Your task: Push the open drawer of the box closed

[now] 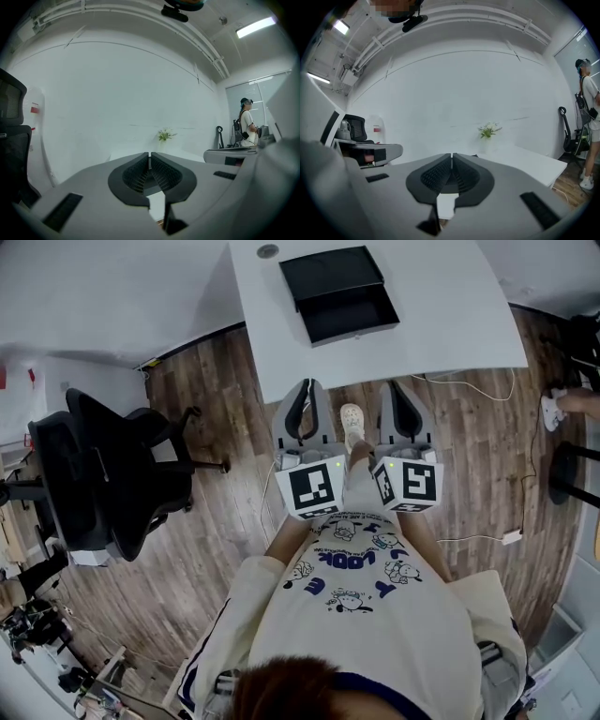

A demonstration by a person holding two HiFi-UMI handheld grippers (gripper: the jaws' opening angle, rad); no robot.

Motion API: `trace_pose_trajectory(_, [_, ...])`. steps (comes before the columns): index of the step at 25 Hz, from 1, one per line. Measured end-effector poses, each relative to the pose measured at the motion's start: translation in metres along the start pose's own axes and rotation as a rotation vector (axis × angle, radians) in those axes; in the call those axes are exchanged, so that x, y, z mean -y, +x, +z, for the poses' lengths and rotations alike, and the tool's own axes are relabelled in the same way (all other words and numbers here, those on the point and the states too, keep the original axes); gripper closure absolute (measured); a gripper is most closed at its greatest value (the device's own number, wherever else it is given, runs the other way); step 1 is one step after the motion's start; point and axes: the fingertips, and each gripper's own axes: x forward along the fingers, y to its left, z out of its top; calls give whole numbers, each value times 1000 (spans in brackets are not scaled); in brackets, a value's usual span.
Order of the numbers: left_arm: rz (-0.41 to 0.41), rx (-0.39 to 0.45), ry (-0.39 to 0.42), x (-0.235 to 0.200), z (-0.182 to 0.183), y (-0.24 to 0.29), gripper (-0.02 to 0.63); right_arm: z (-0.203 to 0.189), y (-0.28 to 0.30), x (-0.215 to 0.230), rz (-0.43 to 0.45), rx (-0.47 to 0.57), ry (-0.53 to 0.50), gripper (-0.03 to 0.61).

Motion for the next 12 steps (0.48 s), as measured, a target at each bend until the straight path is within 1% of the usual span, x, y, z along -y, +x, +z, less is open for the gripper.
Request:
trace_pose_trajectory(3, [15,-9,0,-2,-2,17,588,-1,17,9,10,-9,-2,546])
trace_pose_trajectory(9, [36,-14,1,-10,19,23,587,23,32,-1,55,-6,-3,546])
trace_pose_trajectory(12, [45,-27,3,-11,25,35,588,29,46,0,81,-18,-2,546])
